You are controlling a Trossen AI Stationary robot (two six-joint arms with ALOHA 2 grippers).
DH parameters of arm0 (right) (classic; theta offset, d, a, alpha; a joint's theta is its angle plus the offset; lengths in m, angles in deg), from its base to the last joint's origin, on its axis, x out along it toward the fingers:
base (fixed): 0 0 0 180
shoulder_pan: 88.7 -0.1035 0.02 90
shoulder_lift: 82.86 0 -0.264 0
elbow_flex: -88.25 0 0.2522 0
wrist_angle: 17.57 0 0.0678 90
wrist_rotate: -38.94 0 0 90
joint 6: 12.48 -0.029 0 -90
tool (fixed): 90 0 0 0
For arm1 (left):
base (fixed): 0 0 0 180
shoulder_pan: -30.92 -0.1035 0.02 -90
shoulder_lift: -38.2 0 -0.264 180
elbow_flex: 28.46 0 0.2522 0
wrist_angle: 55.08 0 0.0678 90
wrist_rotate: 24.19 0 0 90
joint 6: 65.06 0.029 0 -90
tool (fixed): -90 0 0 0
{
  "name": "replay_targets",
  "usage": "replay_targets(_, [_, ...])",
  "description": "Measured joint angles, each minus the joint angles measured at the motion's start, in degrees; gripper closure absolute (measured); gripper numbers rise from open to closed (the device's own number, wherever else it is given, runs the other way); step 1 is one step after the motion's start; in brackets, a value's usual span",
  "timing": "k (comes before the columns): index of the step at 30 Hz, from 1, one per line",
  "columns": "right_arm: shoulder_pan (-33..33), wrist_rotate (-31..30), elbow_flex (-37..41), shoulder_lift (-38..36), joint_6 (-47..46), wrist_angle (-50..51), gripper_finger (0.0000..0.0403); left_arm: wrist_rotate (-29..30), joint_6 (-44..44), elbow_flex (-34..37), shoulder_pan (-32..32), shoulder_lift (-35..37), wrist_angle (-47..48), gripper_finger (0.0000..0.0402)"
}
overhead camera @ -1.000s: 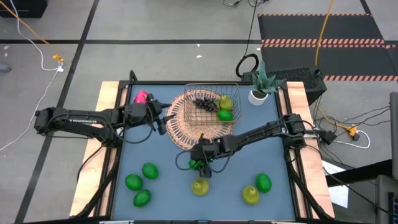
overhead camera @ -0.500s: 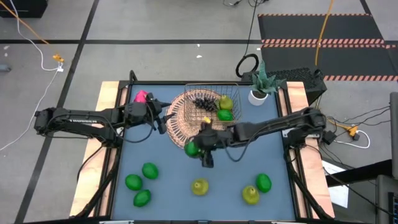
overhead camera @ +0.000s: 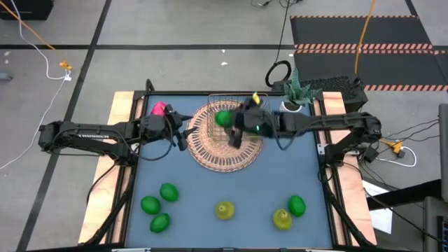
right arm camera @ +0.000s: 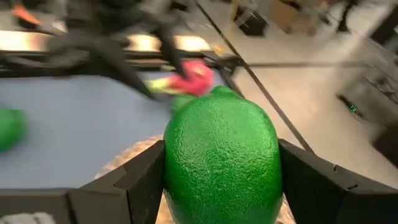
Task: Build produce basket
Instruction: Put the green lime into the wire basket
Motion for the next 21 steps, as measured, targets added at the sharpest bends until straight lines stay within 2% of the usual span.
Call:
replay_targets(5, [7.53,1.24,2.50,1.83,-2.86,0.54,0.0143,-0.01,0.02,0.00,0.00,0.00,0.13,0.0170])
replay_targets(10, [13.49,11.95,8.34,3.64,-7.62,0.57,0.0143,-0.01,0.22,0.02,0.02,0.00,0.29,0.0170])
replay_targets(16, [16.06,14.27,16.71,3.83,-10.12,-4.54,0.0143,0.15,0.59,0.07,-0.09,0.00,1.33,0.0170])
replay_targets(21, [18.08,19.68,21.22,3.85,-13.35,-8.30,0.0127,0.37,0.48,0.07,-0.68,0.00,1.12,0.0170])
